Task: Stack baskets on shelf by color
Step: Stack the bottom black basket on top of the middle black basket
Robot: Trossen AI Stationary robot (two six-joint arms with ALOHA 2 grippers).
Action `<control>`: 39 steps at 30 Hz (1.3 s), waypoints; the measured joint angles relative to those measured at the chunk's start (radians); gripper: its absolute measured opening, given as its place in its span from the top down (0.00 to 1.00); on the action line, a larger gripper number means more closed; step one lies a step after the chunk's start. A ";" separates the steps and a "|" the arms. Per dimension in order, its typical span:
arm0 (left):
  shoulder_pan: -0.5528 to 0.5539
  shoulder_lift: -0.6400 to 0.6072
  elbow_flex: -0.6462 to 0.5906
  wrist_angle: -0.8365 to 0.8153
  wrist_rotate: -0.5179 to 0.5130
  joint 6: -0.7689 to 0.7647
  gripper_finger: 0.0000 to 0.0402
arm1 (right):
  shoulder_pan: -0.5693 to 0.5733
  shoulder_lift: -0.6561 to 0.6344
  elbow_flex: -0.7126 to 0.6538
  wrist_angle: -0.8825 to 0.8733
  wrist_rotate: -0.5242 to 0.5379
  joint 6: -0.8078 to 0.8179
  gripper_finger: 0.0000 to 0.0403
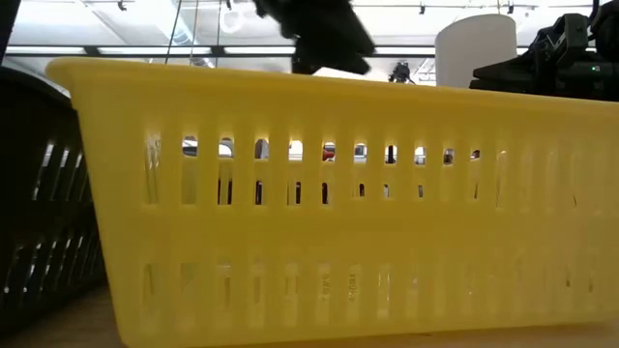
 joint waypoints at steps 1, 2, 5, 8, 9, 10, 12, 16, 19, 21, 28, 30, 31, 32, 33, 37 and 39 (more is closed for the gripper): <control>-0.015 -0.002 0.000 -0.034 0.018 0.002 0.70 | 0.000 0.000 0.000 0.000 0.000 0.000 0.71; -0.033 -0.004 0.000 -0.068 0.031 0.002 0.71 | 0.000 0.000 0.000 0.000 0.000 0.000 0.71; -0.091 -0.004 0.000 -0.245 0.031 0.008 0.73 | 0.000 0.000 0.000 0.000 0.000 0.000 0.71; -0.153 0.001 0.000 -0.404 -0.007 0.005 0.74 | 0.000 0.000 0.000 0.000 0.000 0.000 0.71; -0.174 0.002 -0.001 -0.447 -0.011 -0.006 0.75 | 0.000 0.000 0.000 0.000 0.000 0.000 0.71; -0.193 0.003 -0.002 -0.477 -0.011 -0.026 0.75 | 0.000 0.000 0.000 0.000 0.000 0.000 0.71; -0.234 0.003 -0.001 -0.506 -0.011 -0.090 0.76 | 0.000 0.000 0.000 0.000 0.000 0.000 0.71; -0.307 0.003 -0.001 -0.567 -0.017 -0.270 0.77 | 0.000 0.000 0.000 0.000 0.000 0.000 0.71; -0.350 0.005 -0.001 -0.584 -0.091 -0.386 0.77 | 0.000 0.000 0.000 0.000 0.000 0.000 0.71; -0.372 0.005 -0.001 -0.594 -0.137 -0.452 0.75 | 0.000 0.000 0.000 0.000 0.000 0.000 0.71; -0.394 0.005 -0.080 -0.533 -0.145 -0.557 0.65 | 0.000 0.000 0.000 0.000 0.000 0.000 0.71; -0.395 0.007 -0.114 -0.488 -0.126 -0.558 0.64 | 0.000 0.000 0.000 0.000 0.000 0.000 0.71; -0.394 0.007 -0.127 -0.464 -0.121 -0.558 0.63 | 0.000 0.000 0.000 0.000 0.000 0.000 0.71; -0.393 0.007 -0.138 -0.441 -0.117 -0.557 0.62 | 0.000 0.000 0.000 0.000 0.000 0.000 0.71; -0.393 0.007 -0.149 -0.422 -0.113 -0.556 0.62 | 0.000 0.000 0.000 0.000 0.000 0.000 0.71; -0.392 0.007 -0.193 -0.386 -0.098 -0.553 0.63 | 0.000 0.000 0.000 0.000 0.000 0.000 0.71; -0.392 0.007 -0.222 -0.365 -0.096 -0.552 0.64 | 0.000 0.000 0.000 0.000 0.000 0.000 0.71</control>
